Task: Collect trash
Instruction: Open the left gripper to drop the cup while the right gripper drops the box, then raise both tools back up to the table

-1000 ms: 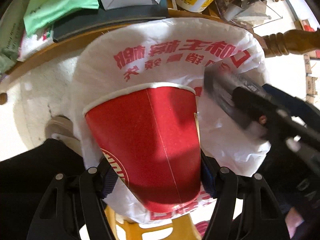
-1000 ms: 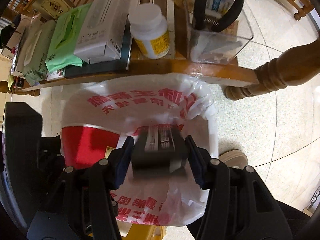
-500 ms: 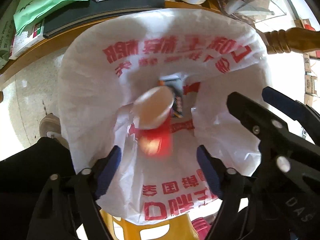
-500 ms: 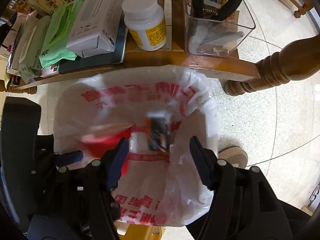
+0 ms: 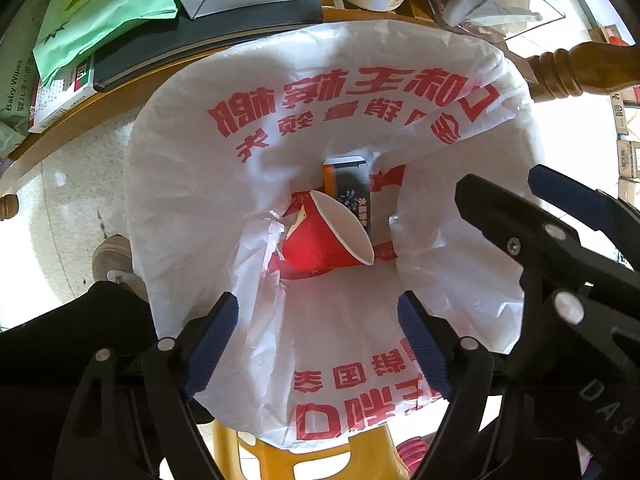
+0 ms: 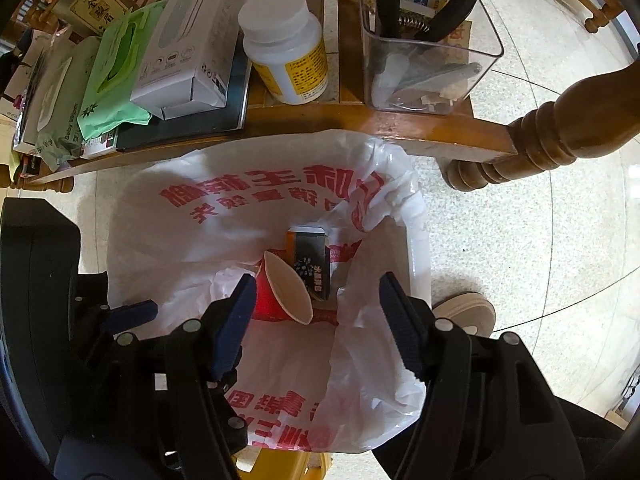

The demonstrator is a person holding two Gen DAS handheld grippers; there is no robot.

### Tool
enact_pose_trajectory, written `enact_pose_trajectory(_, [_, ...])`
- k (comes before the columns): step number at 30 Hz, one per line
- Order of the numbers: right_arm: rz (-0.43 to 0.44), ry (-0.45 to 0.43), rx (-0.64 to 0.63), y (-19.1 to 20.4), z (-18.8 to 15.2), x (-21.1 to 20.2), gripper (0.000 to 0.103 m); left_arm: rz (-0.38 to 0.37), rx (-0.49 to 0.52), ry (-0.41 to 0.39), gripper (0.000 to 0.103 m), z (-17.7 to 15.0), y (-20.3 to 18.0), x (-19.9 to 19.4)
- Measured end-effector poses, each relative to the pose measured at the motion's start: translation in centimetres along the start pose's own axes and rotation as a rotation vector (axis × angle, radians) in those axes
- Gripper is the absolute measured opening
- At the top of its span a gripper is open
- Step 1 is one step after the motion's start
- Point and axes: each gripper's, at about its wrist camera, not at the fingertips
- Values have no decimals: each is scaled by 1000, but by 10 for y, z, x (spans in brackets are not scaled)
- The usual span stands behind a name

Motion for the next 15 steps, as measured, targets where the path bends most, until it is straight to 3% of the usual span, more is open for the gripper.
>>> enact_pose_trajectory(8, [-8, -17, 28, -8, -2, -9, 63, 42, 4, -52, 80, -7, 1, -22])
enact_pose_trajectory(12, [6, -54, 63, -19, -11, -33, 63, 74, -12, -94, 81, -21, 6, -45])
enact_pose_trajectory(14, [10, -86, 64, -24, -18, -50, 70, 86, -15, -126, 81, -30, 7, -60])
enact_pose_trajectory(15, [15, -106, 64, -27, -24, -63, 78, 95, -10, -150, 81, -38, 7, -73])
Point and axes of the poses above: each gripper's, at about its wrist camera, not at the fingertips, and x roughly the way its jaws point, y to its left, z to its top, and after that the axes turned 8 degrees about -z, right-handed
